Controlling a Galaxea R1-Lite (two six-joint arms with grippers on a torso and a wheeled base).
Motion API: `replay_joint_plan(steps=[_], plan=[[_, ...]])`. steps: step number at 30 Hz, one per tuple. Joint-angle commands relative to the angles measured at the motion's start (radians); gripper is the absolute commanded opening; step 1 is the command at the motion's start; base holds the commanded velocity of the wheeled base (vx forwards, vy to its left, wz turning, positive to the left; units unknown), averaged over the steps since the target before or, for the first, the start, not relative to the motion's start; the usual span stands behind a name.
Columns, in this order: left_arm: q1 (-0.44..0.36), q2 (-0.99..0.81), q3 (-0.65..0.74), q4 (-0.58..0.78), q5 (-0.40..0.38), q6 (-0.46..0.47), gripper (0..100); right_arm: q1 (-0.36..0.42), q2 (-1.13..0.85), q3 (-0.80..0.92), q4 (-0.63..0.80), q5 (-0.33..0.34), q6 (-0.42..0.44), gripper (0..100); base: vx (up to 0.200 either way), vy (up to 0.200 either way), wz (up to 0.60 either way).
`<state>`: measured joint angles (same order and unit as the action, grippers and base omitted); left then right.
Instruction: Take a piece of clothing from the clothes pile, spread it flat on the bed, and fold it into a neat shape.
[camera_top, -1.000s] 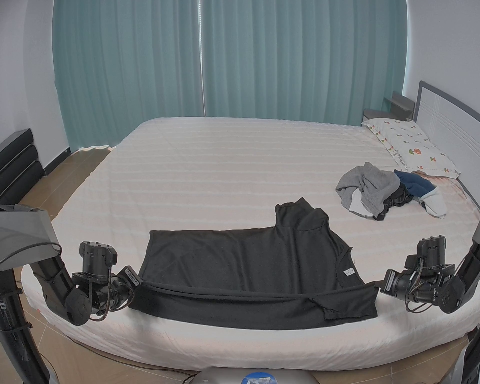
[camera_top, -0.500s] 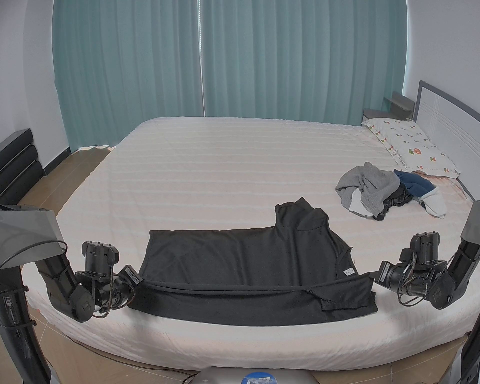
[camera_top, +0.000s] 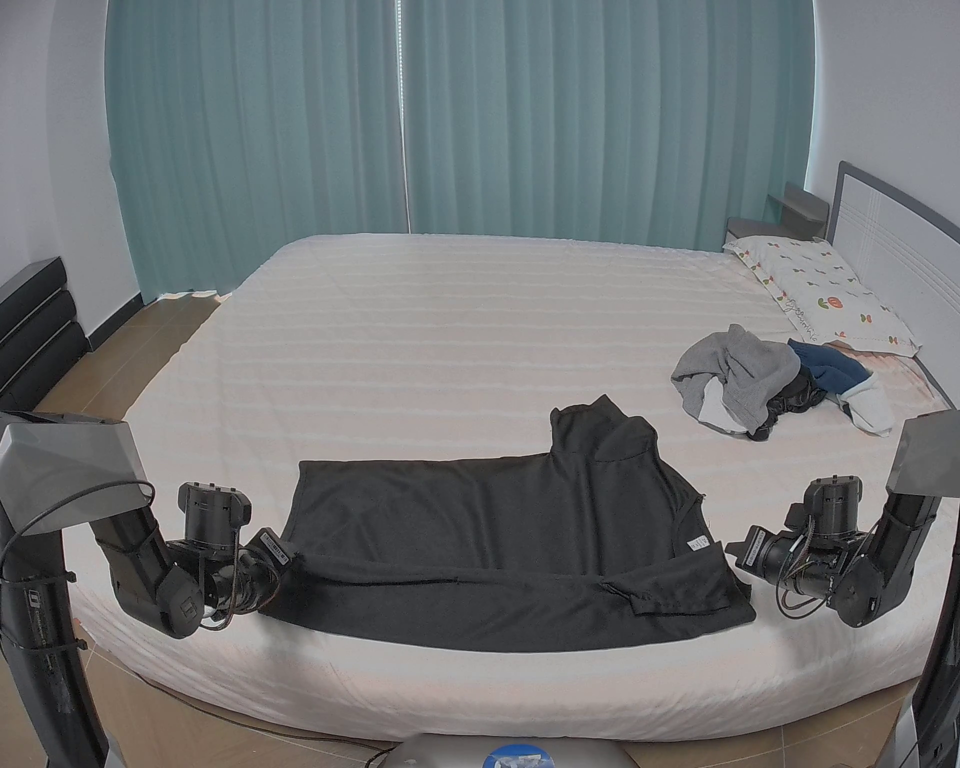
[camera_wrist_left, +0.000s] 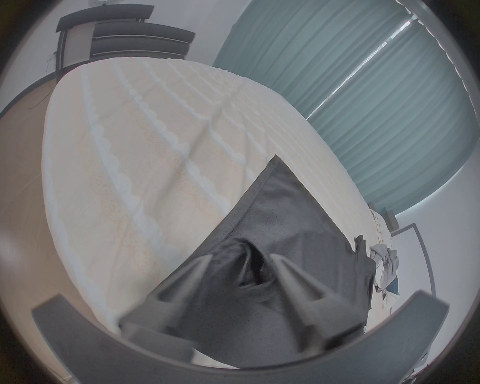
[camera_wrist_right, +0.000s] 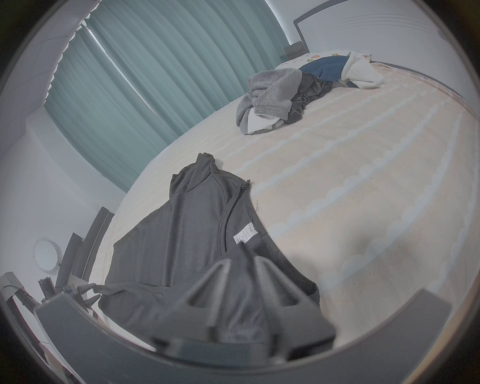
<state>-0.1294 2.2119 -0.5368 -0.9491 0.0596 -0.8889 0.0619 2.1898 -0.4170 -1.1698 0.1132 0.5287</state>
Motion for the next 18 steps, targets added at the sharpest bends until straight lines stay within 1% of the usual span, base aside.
replay_joint_plan(steps=[1,4,6,8,10,12,15,17,18], plan=[[-0.001,0.014,-0.011,0.0,0.005,-0.03,100,-0.002,0.013,0.004,-0.018,0.002,0.014,100,0.0,0.0,0.0],[0.004,0.005,-0.009,-0.007,0.005,-0.042,100,-0.025,-0.016,0.007,-0.036,0.002,0.051,100,0.0,0.0,0.0],[0.01,-0.014,0.001,-0.011,0.005,-0.044,100,-0.039,-0.053,0.015,-0.039,0.006,0.102,100,0.0,0.0,0.0],[0.02,-0.049,0.017,-0.011,0.003,-0.045,100,-0.042,-0.093,0.044,-0.037,0.008,0.149,100,0.0,0.0,0.0],[0.036,-0.089,0.038,-0.011,-0.006,-0.047,100,-0.042,-0.14,0.092,-0.039,0.023,0.178,100,0.0,0.0,0.0],[0.047,-0.12,0.049,-0.011,-0.012,-0.047,100,-0.042,-0.179,0.129,-0.039,0.048,0.189,100,0.0,0.0,0.0],[0.057,-0.175,0.058,-0.007,-0.027,-0.047,100,-0.051,-0.243,0.204,-0.039,0.118,0.224,100,0.0,0.0,0.0],[0.054,-0.192,0.057,0.001,-0.053,-0.047,100,-0.059,-0.252,0.227,-0.039,0.158,0.255,100,0.0,0.0,0.0],[0.047,-0.193,0.051,0.006,-0.093,-0.047,100,-0.07,-0.242,0.238,-0.041,0.201,0.287,100,0.0,0.0,0.0]])
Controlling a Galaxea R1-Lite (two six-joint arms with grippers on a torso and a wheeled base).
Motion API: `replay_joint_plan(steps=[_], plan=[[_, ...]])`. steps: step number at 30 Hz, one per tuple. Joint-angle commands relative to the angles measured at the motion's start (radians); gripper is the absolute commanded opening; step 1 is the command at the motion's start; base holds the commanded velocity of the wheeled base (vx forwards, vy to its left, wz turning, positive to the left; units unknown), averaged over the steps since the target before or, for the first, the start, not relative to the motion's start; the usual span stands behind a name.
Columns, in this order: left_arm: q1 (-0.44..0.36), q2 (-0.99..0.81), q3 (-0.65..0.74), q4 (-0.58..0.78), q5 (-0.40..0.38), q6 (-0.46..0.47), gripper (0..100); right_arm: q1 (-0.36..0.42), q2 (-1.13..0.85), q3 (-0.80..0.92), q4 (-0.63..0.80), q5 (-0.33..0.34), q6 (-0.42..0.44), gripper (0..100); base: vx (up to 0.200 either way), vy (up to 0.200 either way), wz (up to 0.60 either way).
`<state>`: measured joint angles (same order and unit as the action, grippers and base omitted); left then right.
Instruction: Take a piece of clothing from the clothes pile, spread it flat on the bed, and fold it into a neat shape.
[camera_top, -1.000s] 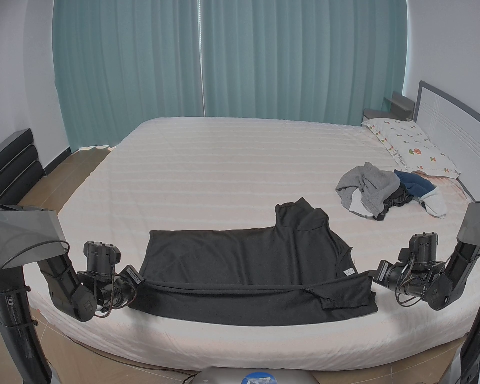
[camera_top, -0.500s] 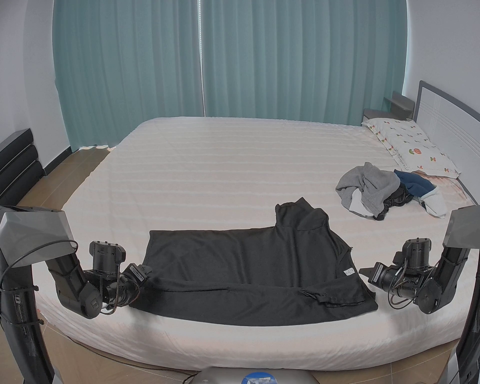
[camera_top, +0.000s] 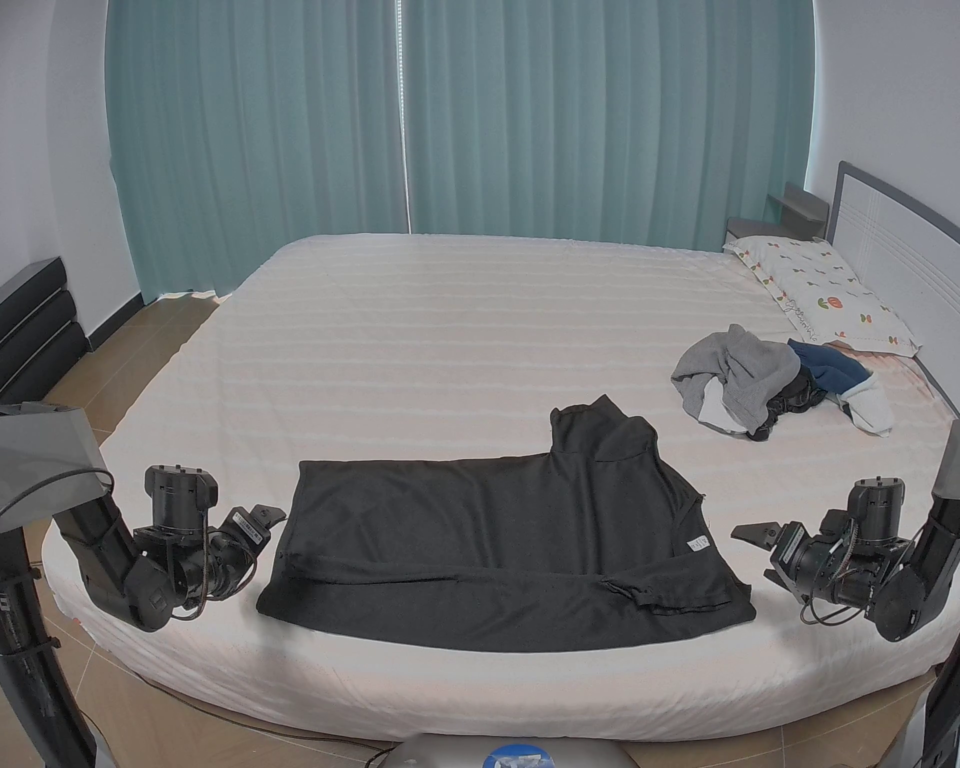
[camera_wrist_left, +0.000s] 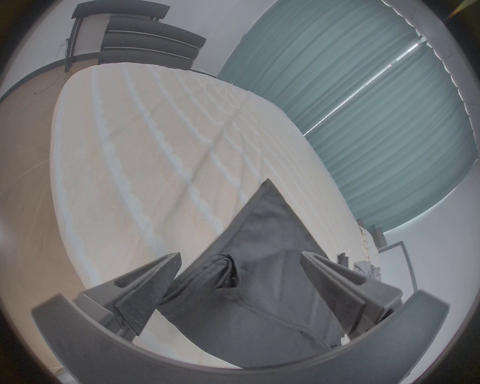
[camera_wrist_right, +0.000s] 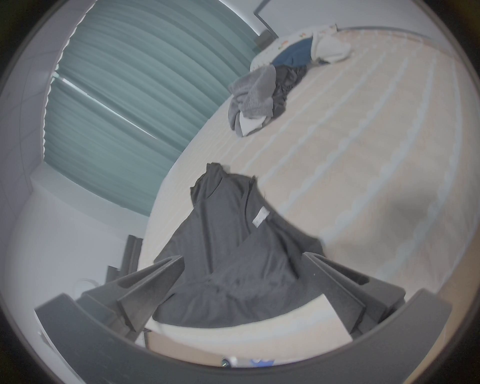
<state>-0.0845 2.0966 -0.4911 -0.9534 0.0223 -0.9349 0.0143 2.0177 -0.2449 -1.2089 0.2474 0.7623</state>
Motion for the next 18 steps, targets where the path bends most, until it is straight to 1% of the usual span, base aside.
replay_joint_plan(steps=[1,3,4,5,7,8,9,11,12,13,15,16,18], plan=[[-0.001,-0.075,0.0,0.016,-0.074,-0.001,100,-0.028,-0.063,0.065,-0.001,0.087,0.068,100,0.0,0.0,0.0],[-0.014,-0.07,-0.017,0.03,-0.117,0.001,100,-0.043,-0.04,0.064,-0.001,0.135,0.095,100,0.0,0.0,0.0],[-0.02,-0.064,-0.053,0.053,-0.153,0.001,100,-0.056,-0.022,0.064,-0.001,0.171,0.109,100,0.0,0.0,0.0],[-0.021,-0.059,-0.07,0.068,-0.168,0.001,100,-0.06,-0.014,0.064,-0.003,0.184,0.112,100,0.0,0.0,0.0],[-0.026,-0.052,-0.089,0.094,-0.183,0.002,100,-0.065,-0.007,0.064,-0.003,0.193,0.114,100,0.0,0.0,0.0],[-0.04,-0.035,-0.13,0.179,-0.225,0.015,100,-0.068,0.018,0.065,-0.004,0.2,0.112,100,0.0,0.0,0.0],[-0.046,-0.024,-0.152,0.229,-0.251,0.024,100,-0.068,0.032,0.065,-0.004,0.2,0.109,100,0.0,0.0,0.0],[-0.047,-0.012,-0.184,0.315,-0.283,0.056,100,-0.068,0.056,0.064,-0.011,0.2,0.107,100,0.0,0.0,0.0],[-0.047,-0.004,-0.199,0.351,-0.291,0.082,100,-0.069,0.07,0.062,-0.02,0.202,0.109,100,0.0,0.0,0.0],[-0.049,0.008,-0.21,0.378,-0.282,0.119,100,-0.069,0.095,0.065,-0.037,0.202,0.107,100,0.0,0.0,0.0],[-0.054,0.014,-0.204,0.384,-0.277,0.149,100,-0.069,0.121,0.068,-0.055,0.202,0.106,100,0.0,0.0,0.0],[-0.057,0.022,-0.199,0.387,-0.274,0.168,100,-0.065,0.158,0.081,-0.096,0.202,0.106,100,0.0,0.0,0.0],[-0.061,0.04,-0.198,0.381,-0.271,0.168,100,-0.062,0.179,0.099,-0.158,0.199,0.112,100,0.0,0.0,0.0]])
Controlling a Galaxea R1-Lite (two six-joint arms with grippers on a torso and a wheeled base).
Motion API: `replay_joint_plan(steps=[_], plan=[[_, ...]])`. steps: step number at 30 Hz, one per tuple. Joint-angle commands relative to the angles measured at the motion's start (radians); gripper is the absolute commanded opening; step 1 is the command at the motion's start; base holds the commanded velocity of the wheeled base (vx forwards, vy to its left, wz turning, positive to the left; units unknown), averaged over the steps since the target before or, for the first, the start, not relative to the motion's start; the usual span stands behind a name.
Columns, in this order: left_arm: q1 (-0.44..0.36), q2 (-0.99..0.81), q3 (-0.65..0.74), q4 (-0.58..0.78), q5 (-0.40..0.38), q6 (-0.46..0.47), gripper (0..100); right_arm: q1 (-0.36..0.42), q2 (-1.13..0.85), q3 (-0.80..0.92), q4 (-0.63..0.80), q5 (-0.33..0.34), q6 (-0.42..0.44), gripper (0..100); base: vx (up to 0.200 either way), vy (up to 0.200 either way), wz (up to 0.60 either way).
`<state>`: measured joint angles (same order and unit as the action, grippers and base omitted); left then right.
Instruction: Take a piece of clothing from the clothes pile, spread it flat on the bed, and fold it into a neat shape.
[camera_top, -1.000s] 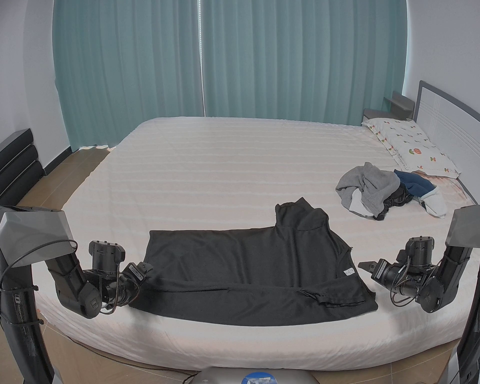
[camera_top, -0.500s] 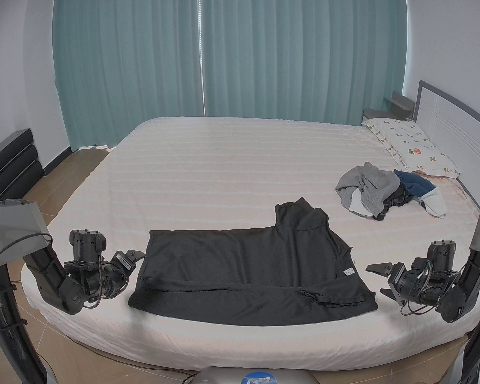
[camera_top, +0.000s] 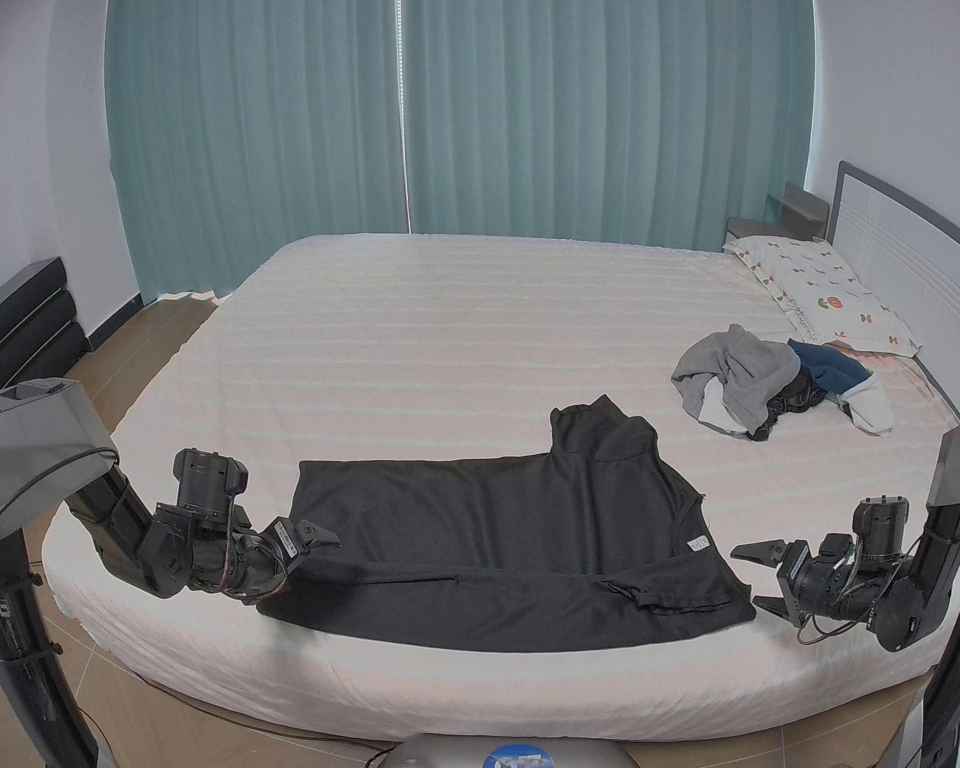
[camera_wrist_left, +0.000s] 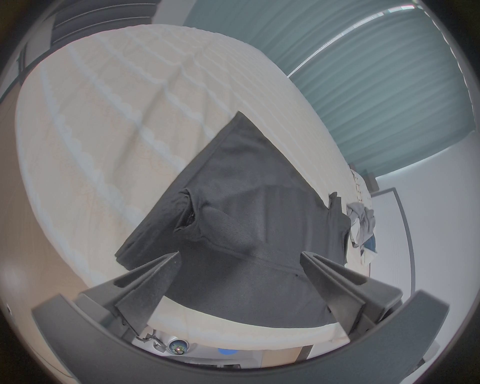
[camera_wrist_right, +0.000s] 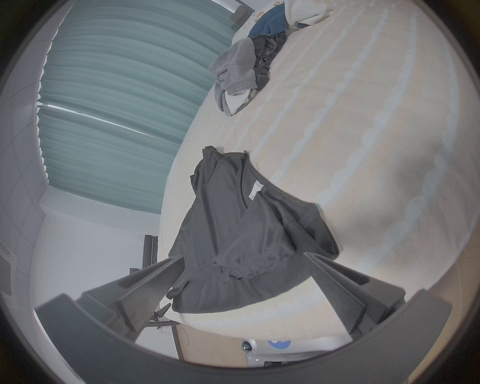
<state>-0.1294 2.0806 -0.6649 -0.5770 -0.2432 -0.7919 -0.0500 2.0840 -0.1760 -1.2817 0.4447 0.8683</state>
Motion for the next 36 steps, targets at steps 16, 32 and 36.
replay_joint_plan(steps=[16,32,36], plan=[[-0.024,0.13,-0.14,0.0,0.05,-0.044,100,0.013,0.206,0.101,-0.286,0.002,0.001,100,0.0,0.0,0.0],[0.093,0.156,-0.246,-0.147,0.105,-0.383,100,0.013,0.206,0.099,-0.286,0.002,0.003,100,0.0,0.0,0.0],[0.094,0.167,-0.231,-0.184,0.11,-0.391,100,0.012,0.206,0.101,-0.288,0.002,0.003,100,0.0,0.0,0.0]])
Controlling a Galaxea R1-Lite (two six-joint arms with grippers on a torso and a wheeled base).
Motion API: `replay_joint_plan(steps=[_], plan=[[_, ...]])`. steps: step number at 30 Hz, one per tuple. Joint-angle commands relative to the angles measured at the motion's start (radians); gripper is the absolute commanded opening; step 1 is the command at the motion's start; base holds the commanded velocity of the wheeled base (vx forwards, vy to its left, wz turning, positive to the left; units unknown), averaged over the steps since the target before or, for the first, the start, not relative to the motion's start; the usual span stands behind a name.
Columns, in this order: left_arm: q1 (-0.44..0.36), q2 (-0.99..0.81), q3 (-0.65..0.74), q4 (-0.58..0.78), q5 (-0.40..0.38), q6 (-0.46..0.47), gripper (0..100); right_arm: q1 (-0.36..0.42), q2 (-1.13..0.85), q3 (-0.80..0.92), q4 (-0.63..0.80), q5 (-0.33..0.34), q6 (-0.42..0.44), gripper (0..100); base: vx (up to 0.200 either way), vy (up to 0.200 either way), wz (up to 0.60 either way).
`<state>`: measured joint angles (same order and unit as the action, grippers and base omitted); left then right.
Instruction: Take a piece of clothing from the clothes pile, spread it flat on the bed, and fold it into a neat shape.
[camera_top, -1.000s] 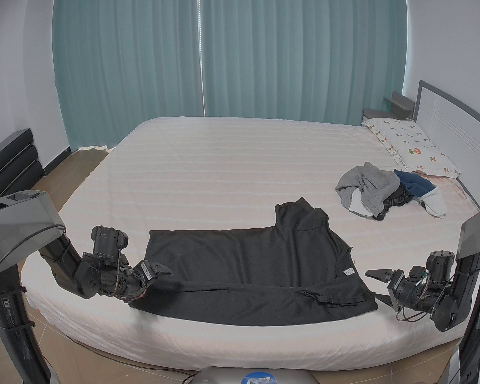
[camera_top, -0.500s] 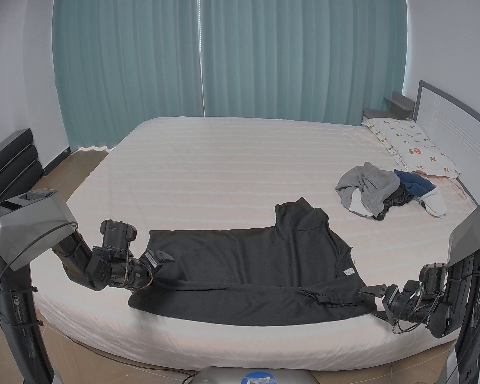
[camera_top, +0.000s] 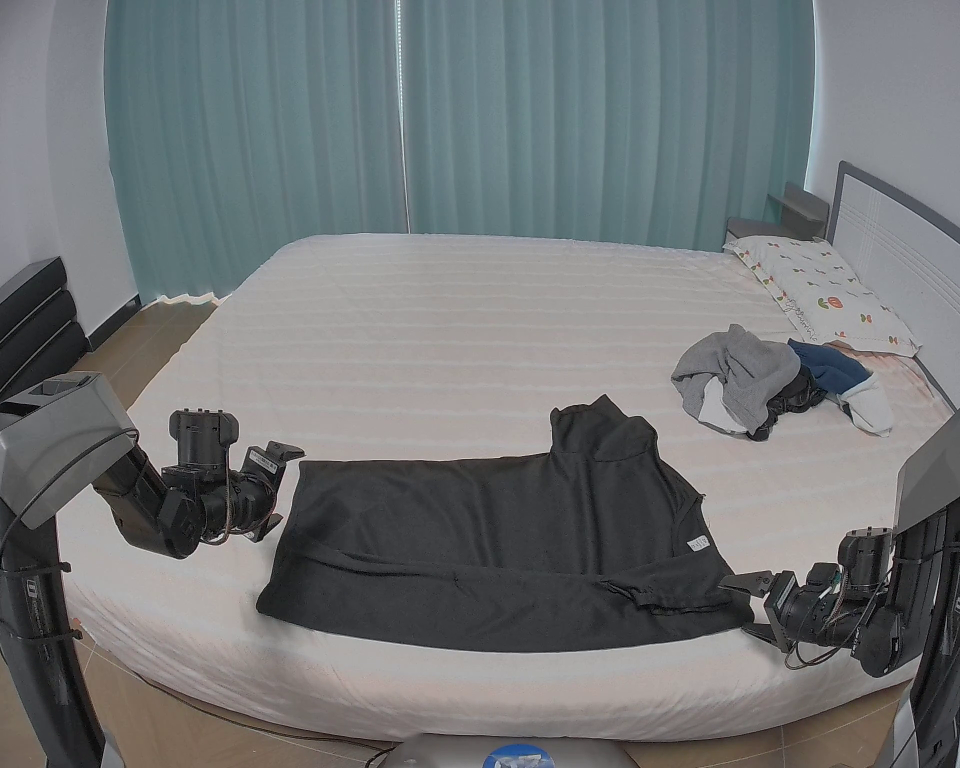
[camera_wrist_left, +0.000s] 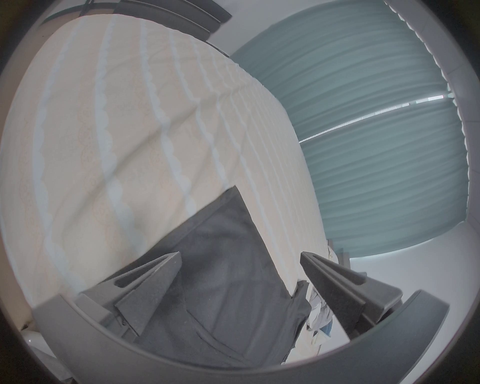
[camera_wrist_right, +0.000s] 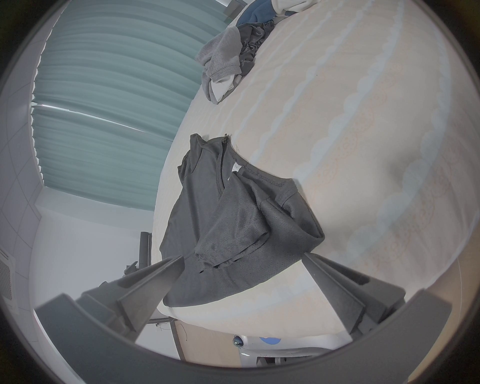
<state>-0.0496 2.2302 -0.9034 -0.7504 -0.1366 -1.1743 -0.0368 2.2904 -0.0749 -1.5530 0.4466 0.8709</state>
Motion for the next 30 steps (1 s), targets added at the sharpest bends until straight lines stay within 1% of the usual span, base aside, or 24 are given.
replay_joint_plan(steps=[1,5,6,8,9,10,11,12,14,16,18,21,30], plan=[[0.016,0.017,0.008,-0.01,0.005,-0.008,100,-0.002,0.0,0.0,-0.016,0.001,0.0,100,0.0,0.0,0.0],[0.017,0.019,0.009,-0.012,0.005,-0.002,100,-0.002,-0.003,-0.002,-0.016,0.0,0.0,100,0.0,0.0,0.0],[0.017,0.019,0.018,-0.012,0.002,0.021,100,-0.002,-0.008,-0.003,-0.016,-0.008,-0.003,100,0.0,0.0,0.0],[0.019,0.022,0.037,-0.012,0.0,0.111,100,-0.006,-0.017,-0.009,-0.016,-0.009,-0.003,100,0.0,0.0,0.0],[0.019,0.022,0.057,-0.013,-0.005,0.173,100,-0.011,-0.022,-0.011,-0.016,-0.009,-0.003,100,0.0,0.0,0.0],[0.019,0.023,0.07,-0.015,-0.006,0.205,100,-0.012,-0.022,-0.011,-0.016,-0.009,-0.003,100,0.0,0.0,0.0],[0.019,0.023,0.095,-0.017,-0.012,0.266,100,-0.015,-0.019,-0.011,-0.016,-0.009,-0.003,100,0.0,0.0,0.0],[0.017,0.026,0.103,-0.017,-0.014,0.298,100,-0.015,-0.016,-0.013,-0.016,-0.009,-0.003,100,0.0,0.0,0.0],[0.011,0.039,0.107,-0.02,-0.014,0.332,100,-0.015,-0.012,-0.019,-0.016,-0.009,-0.003,100,0.0,0.0,0.0],[0.01,0.046,0.109,-0.03,-0.015,0.338,100,-0.015,-0.014,-0.023,-0.015,-0.009,-0.003,100,0.0,0.0,0.0],[-0.007,0.074,0.118,-0.09,-0.012,0.352,100,-0.015,-0.012,-0.031,-0.015,-0.009,-0.001,100,0.0,0.0,0.0],[-0.01,0.08,0.146,-0.138,-0.012,0.367,100,-0.015,-0.014,-0.029,-0.015,-0.011,-0.001,100,0.0,0.0,0.0],[-0.023,0.08,0.155,-0.145,-0.012,0.378,100,-0.015,-0.022,-0.026,-0.016,-0.011,-0.001,100,0.0,0.0,0.0]])
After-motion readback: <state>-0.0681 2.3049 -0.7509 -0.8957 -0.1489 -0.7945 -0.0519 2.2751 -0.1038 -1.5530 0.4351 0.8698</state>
